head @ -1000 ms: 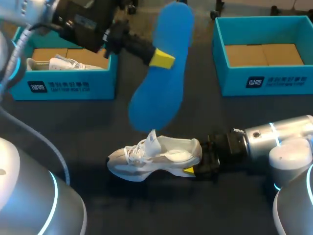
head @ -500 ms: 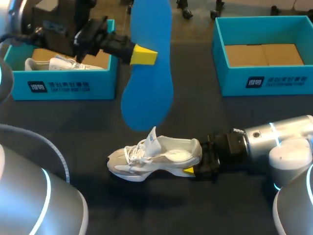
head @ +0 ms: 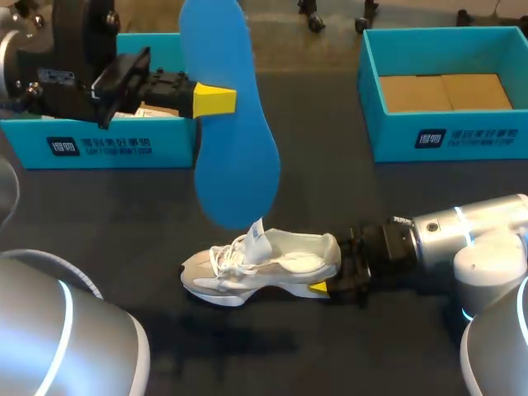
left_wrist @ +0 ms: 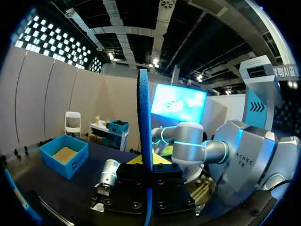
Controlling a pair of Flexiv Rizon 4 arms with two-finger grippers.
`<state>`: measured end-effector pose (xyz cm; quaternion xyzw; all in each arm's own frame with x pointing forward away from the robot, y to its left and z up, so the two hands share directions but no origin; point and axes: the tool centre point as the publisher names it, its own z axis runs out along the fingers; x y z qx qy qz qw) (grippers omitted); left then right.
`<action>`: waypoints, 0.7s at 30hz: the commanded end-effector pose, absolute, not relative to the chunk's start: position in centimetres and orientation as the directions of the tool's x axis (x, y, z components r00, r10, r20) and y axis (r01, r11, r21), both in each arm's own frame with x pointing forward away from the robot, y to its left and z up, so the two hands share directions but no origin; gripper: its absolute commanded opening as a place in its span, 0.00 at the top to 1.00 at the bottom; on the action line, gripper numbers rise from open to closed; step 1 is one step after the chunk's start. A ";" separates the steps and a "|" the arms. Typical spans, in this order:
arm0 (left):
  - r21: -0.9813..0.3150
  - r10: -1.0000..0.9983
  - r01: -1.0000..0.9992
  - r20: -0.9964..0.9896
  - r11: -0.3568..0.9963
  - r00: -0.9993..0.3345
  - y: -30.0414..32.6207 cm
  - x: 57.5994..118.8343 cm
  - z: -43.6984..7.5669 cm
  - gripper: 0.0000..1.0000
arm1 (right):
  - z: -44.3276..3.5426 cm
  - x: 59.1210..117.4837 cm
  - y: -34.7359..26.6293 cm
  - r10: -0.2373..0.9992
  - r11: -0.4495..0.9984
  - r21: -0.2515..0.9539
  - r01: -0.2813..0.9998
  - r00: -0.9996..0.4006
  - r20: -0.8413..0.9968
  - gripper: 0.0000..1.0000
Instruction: Take the shoe out of the shoebox, open the shoe tongue, remove and reinsert the insole, then place the shoe into the shoebox
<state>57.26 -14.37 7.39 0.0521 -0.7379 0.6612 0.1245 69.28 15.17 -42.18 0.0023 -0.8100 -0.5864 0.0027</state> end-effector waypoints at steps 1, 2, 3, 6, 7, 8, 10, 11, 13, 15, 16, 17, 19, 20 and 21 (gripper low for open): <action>-0.963 0.084 -0.244 0.254 0.116 -0.963 -15.0 57.7 7.6 1.00 | -42.5 69.0 15.3 -0.005 0.314 0.949 -0.002 -1.000 0.000 1.00; -0.962 0.081 -0.245 0.255 0.120 -0.964 -15.1 57.8 7.6 1.00 | -42.5 69.0 15.3 -0.005 0.314 0.949 -0.002 -1.000 0.000 1.00; -0.961 0.074 -0.244 0.255 0.126 -0.964 -15.2 57.9 7.7 1.00 | -42.5 69.0 15.3 -0.005 0.314 0.949 -0.002 -1.000 0.000 1.00; -0.959 0.066 -0.248 0.259 0.137 -0.964 -15.4 58.1 7.9 1.00 | -42.5 69.0 15.3 -0.005 0.314 0.949 -0.002 -1.000 0.000 1.00; -0.959 0.067 -0.249 0.260 0.138 -0.963 -15.4 58.1 8.0 1.00 | -42.5 69.0 15.3 -0.005 0.314 0.949 -0.002 -1.000 0.000 1.00; -0.958 0.066 -0.250 0.261 0.139 -0.963 -15.4 58.1 8.0 1.00 | -42.5 69.0 15.3 -0.005 0.314 0.949 -0.002 -1.000 0.000 1.00; -0.958 0.066 -0.251 0.262 0.139 -0.963 -15.4 58.3 8.2 1.00 | -42.5 69.0 15.3 -0.005 0.314 0.949 -0.002 -1.000 0.000 1.00; -0.960 0.071 -0.248 0.259 0.133 -0.963 -15.3 58.4 8.3 1.00 | -42.5 69.0 15.3 -0.005 0.314 0.949 -0.002 -1.000 0.000 1.00; -0.963 0.074 -0.241 0.251 0.123 -0.965 -15.2 58.5 8.5 1.00 | -42.5 69.0 15.3 -0.005 0.314 0.949 -0.002 -1.000 0.000 1.00; -0.966 0.076 -0.234 0.244 0.113 -0.967 -15.1 58.6 8.6 1.00 | -42.5 69.0 15.3 -0.005 0.314 0.949 -0.002 -1.000 0.000 1.00; -0.967 0.085 -0.232 0.241 0.103 -0.967 -15.1 58.6 8.7 1.00 | -42.5 69.0 15.3 -0.005 0.314 0.949 -0.002 -1.000 0.000 1.00; -0.968 0.090 -0.232 0.241 0.096 -0.966 -15.0 58.7 8.7 1.00 | -42.5 69.0 15.3 -0.005 0.314 0.949 -0.002 -1.000 0.000 1.00; -0.968 0.090 -0.232 0.241 0.096 -0.966 -15.0 58.7 8.7 1.00 | -42.5 69.0 15.3 -0.005 0.314 0.949 -0.002 -1.000 0.000 1.00; -0.968 0.090 -0.232 0.241 0.096 -0.966 -15.0 58.7 8.7 1.00 | -42.4 69.1 15.2 -0.005 0.314 0.950 -0.001 -1.000 0.000 1.00; -0.968 0.090 -0.232 0.241 0.096 -0.966 -15.0 58.7 8.7 1.00 | -42.4 69.2 15.1 -0.015 0.321 0.947 -0.003 -1.000 0.002 1.00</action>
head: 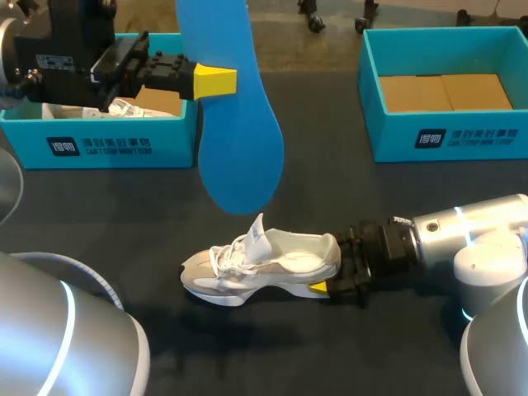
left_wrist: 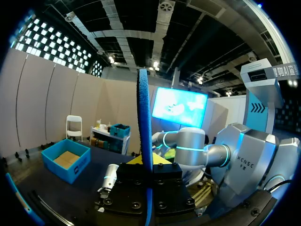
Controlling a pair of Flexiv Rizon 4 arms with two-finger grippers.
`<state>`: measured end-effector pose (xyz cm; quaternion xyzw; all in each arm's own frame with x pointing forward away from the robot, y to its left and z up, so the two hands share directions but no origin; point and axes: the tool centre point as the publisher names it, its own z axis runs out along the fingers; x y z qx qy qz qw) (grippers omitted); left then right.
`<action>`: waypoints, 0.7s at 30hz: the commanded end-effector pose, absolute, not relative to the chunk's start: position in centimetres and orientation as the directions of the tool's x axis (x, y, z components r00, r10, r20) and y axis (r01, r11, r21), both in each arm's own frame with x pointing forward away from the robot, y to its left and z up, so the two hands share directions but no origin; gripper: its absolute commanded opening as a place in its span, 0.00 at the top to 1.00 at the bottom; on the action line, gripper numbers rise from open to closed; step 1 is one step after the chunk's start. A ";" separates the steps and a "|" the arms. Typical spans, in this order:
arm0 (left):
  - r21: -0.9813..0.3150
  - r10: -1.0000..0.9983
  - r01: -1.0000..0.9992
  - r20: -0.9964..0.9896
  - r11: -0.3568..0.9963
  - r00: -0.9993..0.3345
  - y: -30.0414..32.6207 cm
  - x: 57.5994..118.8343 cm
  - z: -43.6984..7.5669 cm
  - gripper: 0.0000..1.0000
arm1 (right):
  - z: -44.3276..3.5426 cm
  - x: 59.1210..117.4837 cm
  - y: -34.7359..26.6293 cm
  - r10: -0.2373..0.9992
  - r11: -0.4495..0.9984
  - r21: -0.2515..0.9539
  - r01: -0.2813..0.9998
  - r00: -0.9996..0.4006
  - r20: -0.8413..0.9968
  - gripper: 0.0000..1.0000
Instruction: Take the shoe out of the shoebox, open the shoe tongue, remove and reinsert the insole, then place the shoe into the shoebox
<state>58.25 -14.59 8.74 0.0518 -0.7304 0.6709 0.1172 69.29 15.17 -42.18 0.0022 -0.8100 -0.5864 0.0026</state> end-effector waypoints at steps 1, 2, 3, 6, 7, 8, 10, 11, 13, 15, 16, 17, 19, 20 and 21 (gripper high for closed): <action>-0.968 0.090 -0.232 0.241 0.096 -0.966 -15.0 58.7 8.7 1.00 | -42.3 69.2 15.1 -0.016 0.333 0.943 -0.003 -1.000 0.002 1.00; -0.968 0.090 -0.232 0.241 0.096 -0.966 -15.0 58.7 8.7 1.00 | -42.2 69.3 15.0 -0.015 0.335 0.942 -0.004 -1.000 0.001 0.82; -0.968 0.090 -0.232 0.241 0.096 -0.966 -15.0 58.7 8.7 1.00 | -42.1 69.3 14.9 -0.017 0.338 0.941 -0.007 -1.000 -0.001 0.47; -0.968 0.090 -0.232 0.241 0.096 -0.966 -15.0 58.7 8.7 1.00 | -41.9 69.2 14.2 -0.006 0.357 0.934 -0.005 -1.000 -0.003 0.00; -0.968 0.090 -0.232 0.241 0.096 -0.966 -15.0 58.7 8.7 1.00 | -41.8 69.2 14.0 -0.001 0.367 0.930 -0.003 -1.000 -0.003 0.00; -0.968 0.090 -0.232 0.241 0.096 -0.966 -15.0 58.7 8.7 1.00 | -41.7 69.1 13.7 0.006 0.376 0.927 0.000 -1.000 -0.002 0.00; -0.968 0.090 -0.232 0.241 0.096 -0.966 -15.0 58.7 8.7 1.00 | -41.4 69.0 13.1 0.014 0.406 0.914 0.005 -1.000 0.000 0.00; -0.968 0.090 -0.232 0.241 0.096 -0.966 -15.0 58.7 8.7 1.00 | -41.3 69.0 12.8 0.018 0.424 0.906 0.010 -1.000 0.003 0.00; -0.968 0.090 -0.232 0.241 0.096 -0.966 -15.0 58.7 8.7 1.00 | -40.7 68.9 12.2 0.027 0.454 0.891 0.015 -1.000 0.003 0.00; -0.968 0.090 -0.232 0.241 0.096 -0.966 -15.0 58.7 8.7 1.00 | -40.1 68.9 11.7 0.038 0.496 0.868 0.028 -0.999 0.010 0.00; -0.968 0.090 -0.232 0.241 0.096 -0.966 -15.0 58.7 8.7 1.00 | -39.8 68.9 11.6 0.045 0.527 0.849 0.040 -0.999 0.019 0.00; -0.968 0.090 -0.232 0.241 0.096 -0.966 -15.0 58.7 8.7 1.00 | -39.6 68.9 11.5 0.056 0.560 0.827 0.056 -0.998 0.030 0.00; -0.968 0.090 -0.232 0.241 0.096 -0.966 -15.0 58.7 8.7 1.00 | -39.1 68.9 11.3 0.072 0.629 0.773 0.083 -0.996 0.049 0.00; -0.968 0.090 -0.232 0.241 0.096 -0.966 -15.0 58.7 8.7 1.00 | -38.9 68.9 11.3 0.078 0.663 0.743 0.097 -0.995 0.060 0.00; -0.968 0.090 -0.232 0.241 0.096 -0.966 -15.0 58.7 8.7 1.00 | -38.7 68.9 11.2 0.087 0.693 0.712 0.110 -0.994 0.069 0.00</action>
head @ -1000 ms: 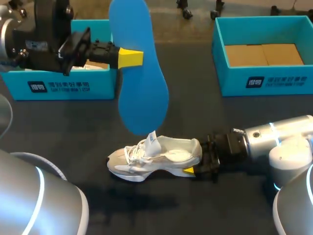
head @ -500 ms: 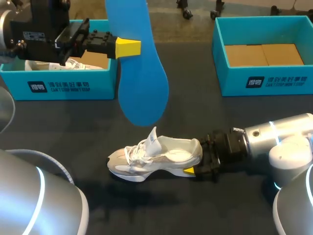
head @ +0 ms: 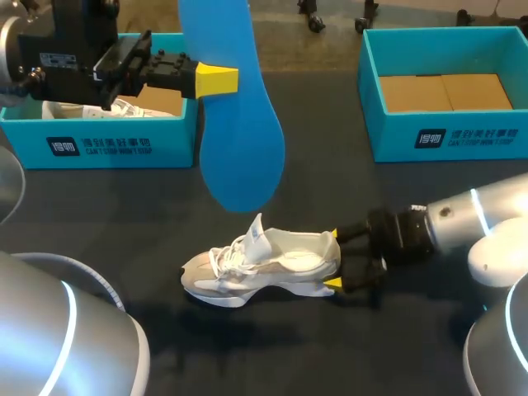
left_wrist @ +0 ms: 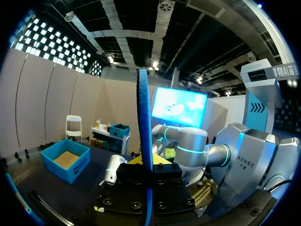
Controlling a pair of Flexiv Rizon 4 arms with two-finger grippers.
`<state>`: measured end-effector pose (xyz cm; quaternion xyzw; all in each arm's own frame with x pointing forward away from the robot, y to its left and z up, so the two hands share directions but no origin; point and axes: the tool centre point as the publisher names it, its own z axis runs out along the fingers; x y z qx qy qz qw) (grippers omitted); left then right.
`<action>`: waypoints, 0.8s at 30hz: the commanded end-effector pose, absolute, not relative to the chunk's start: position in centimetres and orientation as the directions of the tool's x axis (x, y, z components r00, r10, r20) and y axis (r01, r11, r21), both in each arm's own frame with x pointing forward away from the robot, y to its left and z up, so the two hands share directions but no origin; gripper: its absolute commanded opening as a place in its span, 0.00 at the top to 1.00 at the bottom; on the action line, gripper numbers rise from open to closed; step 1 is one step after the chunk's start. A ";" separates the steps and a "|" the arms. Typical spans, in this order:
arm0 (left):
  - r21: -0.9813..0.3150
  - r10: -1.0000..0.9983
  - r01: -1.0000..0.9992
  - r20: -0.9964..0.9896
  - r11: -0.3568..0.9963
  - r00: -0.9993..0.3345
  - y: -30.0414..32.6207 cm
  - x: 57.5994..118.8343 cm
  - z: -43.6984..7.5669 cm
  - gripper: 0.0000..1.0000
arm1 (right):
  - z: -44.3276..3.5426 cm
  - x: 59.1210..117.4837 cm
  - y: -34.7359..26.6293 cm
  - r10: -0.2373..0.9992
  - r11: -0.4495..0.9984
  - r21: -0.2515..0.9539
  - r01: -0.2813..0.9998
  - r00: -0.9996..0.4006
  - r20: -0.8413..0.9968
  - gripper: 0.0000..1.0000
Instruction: Take the shoe out of the shoebox, open the shoe tongue, remove and reinsert the insole, then place the shoe into the shoebox
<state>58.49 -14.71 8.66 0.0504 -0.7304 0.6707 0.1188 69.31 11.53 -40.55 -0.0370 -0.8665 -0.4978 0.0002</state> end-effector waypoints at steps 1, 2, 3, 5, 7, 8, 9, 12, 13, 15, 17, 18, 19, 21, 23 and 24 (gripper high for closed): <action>-0.968 0.090 -0.232 0.241 0.096 -0.966 -15.0 58.7 8.7 1.00 | -38.4 68.9 11.1 0.094 0.719 0.685 0.117 -0.993 0.072 0.00; -0.968 0.090 -0.232 0.241 0.096 -0.966 -15.0 58.7 8.7 1.00 | -38.1 68.9 11.0 0.101 0.745 0.655 0.128 -0.992 0.079 0.00; -0.968 0.090 -0.232 0.241 0.096 -0.966 -15.0 58.7 8.7 1.00 | -37.7 69.0 10.9 0.114 0.779 0.610 0.142 -0.990 0.086 0.00; -0.968 0.090 -0.232 0.241 0.096 -0.966 -15.0 58.7 8.7 1.00 | -37.0 69.1 10.7 0.154 0.863 0.471 0.185 -0.983 0.104 0.00; -0.968 0.090 -0.232 0.241 0.096 -0.966 -15.0 58.7 8.7 1.00 | -36.0 69.1 10.4 0.187 0.913 0.350 0.212 -0.977 0.103 0.00; -0.968 0.090 -0.232 0.241 0.096 -0.966 -15.0 58.7 8.7 1.00 | -36.0 69.1 10.4 0.187 0.913 0.350 0.212 -0.977 0.103 0.00; -0.968 0.090 -0.232 0.241 0.096 -0.966 -15.0 58.7 8.7 1.00 | -36.0 69.1 10.4 0.187 0.913 0.350 0.212 -0.977 0.103 0.00; -0.968 0.090 -0.232 0.241 0.096 -0.966 -15.0 58.7 8.7 1.00 | -36.0 69.1 10.4 0.187 0.913 0.350 0.212 -0.977 0.103 0.00; -0.968 0.090 -0.232 0.241 0.096 -0.966 -15.0 58.7 8.7 1.00 | -36.0 69.1 10.4 0.187 0.913 0.350 0.212 -0.977 0.103 0.00; -0.968 0.090 -0.232 0.241 0.096 -0.966 -15.0 58.7 8.7 1.00 | -36.0 69.1 10.4 0.187 0.913 0.350 0.212 -0.977 0.103 0.00; -0.968 0.090 -0.232 0.241 0.096 -0.966 -15.0 58.7 8.7 1.00 | -36.0 69.1 10.4 0.187 0.913 0.350 0.212 -0.977 0.103 0.00; -0.968 0.090 -0.232 0.241 0.096 -0.966 -15.0 58.7 8.7 1.00 | -35.6 69.7 11.0 0.207 0.932 0.279 0.232 -0.971 0.117 0.00; -0.968 0.090 -0.232 0.241 0.096 -0.966 -15.0 58.7 8.7 1.00 | -35.3 70.1 11.6 0.224 0.945 0.216 0.246 -0.967 0.123 0.00; -0.968 0.090 -0.232 0.241 0.096 -0.966 -15.0 58.7 8.7 1.00 | -34.8 70.7 12.6 0.270 0.955 0.083 0.284 -0.952 0.145 0.00; -0.968 0.090 -0.232 0.241 0.096 -0.966 -15.0 58.7 8.7 1.00 | -34.5 71.2 13.4 0.297 0.953 0.011 0.302 -0.943 0.148 0.00; -0.968 0.090 -0.232 0.241 0.096 -0.966 -15.0 58.7 8.7 1.00 | -34.3 71.4 14.0 0.317 0.948 -0.037 0.315 -0.937 0.147 0.00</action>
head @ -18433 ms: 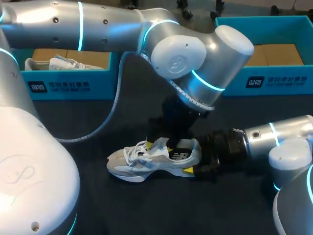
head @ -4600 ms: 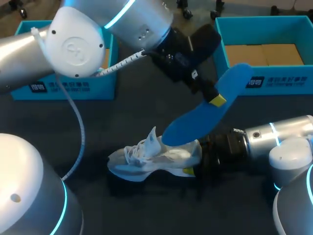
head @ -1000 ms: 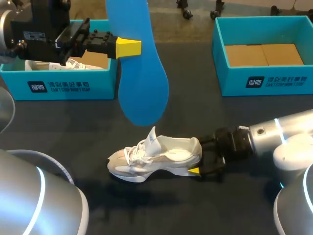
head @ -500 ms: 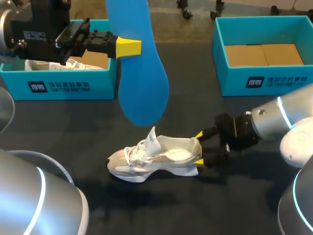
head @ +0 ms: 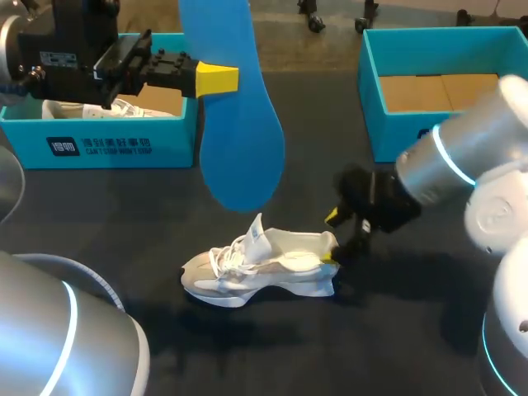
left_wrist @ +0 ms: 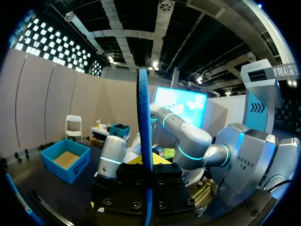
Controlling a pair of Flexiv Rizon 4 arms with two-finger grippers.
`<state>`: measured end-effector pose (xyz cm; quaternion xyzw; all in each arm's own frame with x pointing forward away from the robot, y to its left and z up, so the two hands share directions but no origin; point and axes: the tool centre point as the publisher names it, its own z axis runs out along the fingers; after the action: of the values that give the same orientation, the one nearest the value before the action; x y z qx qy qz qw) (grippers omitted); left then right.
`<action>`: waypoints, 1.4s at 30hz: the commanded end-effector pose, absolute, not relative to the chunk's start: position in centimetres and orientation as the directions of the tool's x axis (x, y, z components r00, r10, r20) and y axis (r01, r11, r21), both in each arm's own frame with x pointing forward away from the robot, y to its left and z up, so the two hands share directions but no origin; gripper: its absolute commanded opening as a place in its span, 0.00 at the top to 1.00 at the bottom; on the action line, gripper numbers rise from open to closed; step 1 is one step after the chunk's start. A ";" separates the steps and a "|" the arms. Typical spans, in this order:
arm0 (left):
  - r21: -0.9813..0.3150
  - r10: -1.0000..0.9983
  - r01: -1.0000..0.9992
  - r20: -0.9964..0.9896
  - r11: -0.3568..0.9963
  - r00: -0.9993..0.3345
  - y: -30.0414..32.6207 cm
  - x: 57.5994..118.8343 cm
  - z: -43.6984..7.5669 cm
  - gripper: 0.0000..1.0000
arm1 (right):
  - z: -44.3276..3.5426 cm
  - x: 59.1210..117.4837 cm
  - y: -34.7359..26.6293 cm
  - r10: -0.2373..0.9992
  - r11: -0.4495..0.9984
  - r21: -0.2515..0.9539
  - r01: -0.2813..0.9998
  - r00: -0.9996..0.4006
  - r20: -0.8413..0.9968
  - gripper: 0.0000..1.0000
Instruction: Take the shoe out of the shoebox, open the shoe tongue, remove and reinsert the insole, then place the shoe into the shoebox
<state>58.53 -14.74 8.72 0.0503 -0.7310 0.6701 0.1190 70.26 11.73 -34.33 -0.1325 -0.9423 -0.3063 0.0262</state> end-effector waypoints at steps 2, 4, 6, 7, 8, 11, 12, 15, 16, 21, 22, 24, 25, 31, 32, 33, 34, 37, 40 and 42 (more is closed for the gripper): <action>-0.968 0.090 -0.232 0.241 0.096 -0.966 -15.0 58.7 8.7 1.00 | -34.2 71.7 14.8 0.335 0.940 -0.113 0.321 -0.931 0.145 0.00; -0.968 0.090 -0.232 0.241 0.096 -0.966 -15.0 58.7 8.7 1.00 | -34.0 71.8 15.3 0.352 0.931 -0.148 0.332 -0.926 0.138 0.00; -0.968 0.090 -0.232 0.241 0.096 -0.966 -15.0 58.7 8.7 1.00 | -33.8 71.8 15.6 0.368 0.921 -0.185 0.341 -0.921 0.132 0.00; -0.968 0.090 -0.232 0.241 0.096 -0.966 -15.0 58.7 8.7 1.00 | -33.7 71.7 15.7 0.371 0.918 -0.199 0.343 -0.919 0.129 0.00; -0.968 0.090 -0.232 0.241 0.096 -0.966 -15.0 58.7 8.7 1.00 | -33.6 71.5 15.7 0.374 0.915 -0.208 0.345 -0.919 0.124 0.00; -0.968 0.090 -0.232 0.241 0.096 -0.966 -15.0 58.7 8.7 1.00 | -33.5 71.0 15.5 0.387 0.908 -0.217 0.358 -0.916 0.106 0.00; -0.968 0.090 -0.232 0.241 0.096 -0.966 -15.0 58.7 8.7 1.00 | -33.4 70.8 15.5 0.386 0.906 -0.227 0.357 -0.917 0.097 0.00; -0.968 0.090 -0.232 0.241 0.096 -0.966 -15.0 58.7 8.7 1.00 | -33.2 70.3 15.5 0.369 0.908 -0.240 0.344 -0.927 0.065 0.00; -0.968 0.090 -0.232 0.241 0.096 -0.966 -15.0 58.7 8.7 1.00 | -33.2 70.1 15.4 0.367 0.908 -0.239 0.344 -0.928 0.060 0.00; -0.968 0.090 -0.232 0.241 0.096 -0.966 -15.0 58.7 8.7 1.00 | -33.0 69.8 14.8 0.331 0.921 -0.226 0.317 -0.943 0.029 0.00; -0.968 0.090 -0.232 0.241 0.096 -0.966 -15.0 58.7 8.7 1.00 | -33.0 69.8 14.8 0.326 0.923 -0.226 0.311 -0.945 0.029 0.00; -0.968 0.090 -0.232 0.241 0.096 -0.966 -15.0 58.7 8.7 1.00 | -33.0 69.9 14.7 0.323 0.925 -0.223 0.309 -0.946 0.030 0.00; -0.968 0.090 -0.232 0.241 0.096 -0.966 -15.0 58.7 8.7 1.00 | -33.1 70.0 14.6 0.319 0.926 -0.225 0.304 -0.947 0.033 0.00; -0.968 0.090 -0.232 0.241 0.096 -0.966 -15.0 58.7 8.7 1.00 | -33.1 70.1 14.3 0.296 0.936 -0.206 0.285 -0.955 0.026 0.00; -0.968 0.090 -0.232 0.241 0.096 -0.966 -15.0 58.7 8.7 1.00 | -33.1 70.1 14.2 0.296 0.936 -0.206 0.285 -0.955 0.026 0.00; -0.968 0.090 -0.232 0.241 0.096 -0.966 -15.0 58.7 8.7 1.00 | -33.1 70.1 14.1 0.294 0.937 -0.204 0.283 -0.955 0.026 0.00; -0.968 0.090 -0.232 0.241 0.096 -0.966 -15.0 58.7 8.7 1.00 | -33.1 70.1 14.1 0.293 0.938 -0.203 0.282 -0.956 0.026 0.00; -0.968 0.090 -0.232 0.241 0.096 -0.966 -15.0 58.7 8.7 1.00 | -32.9 70.1 14.3 0.284 0.942 -0.192 0.275 -0.959 0.016 0.00; -0.968 0.090 -0.232 0.241 0.096 -0.966 -15.0 58.7 8.7 1.00 | -32.7 70.5 15.0 0.272 0.946 -0.182 0.267 -0.962 0.003 0.00; -0.968 0.090 -0.232 0.241 0.096 -0.966 -15.0 58.7 8.7 1.00 | -32.8 71.0 15.6 0.258 0.951 -0.177 0.253 -0.966 0.002 0.00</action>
<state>58.53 -14.74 8.73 0.0503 -0.7309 0.6702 0.1190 70.75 14.92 -32.68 -0.1313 -0.9880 0.0804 0.0119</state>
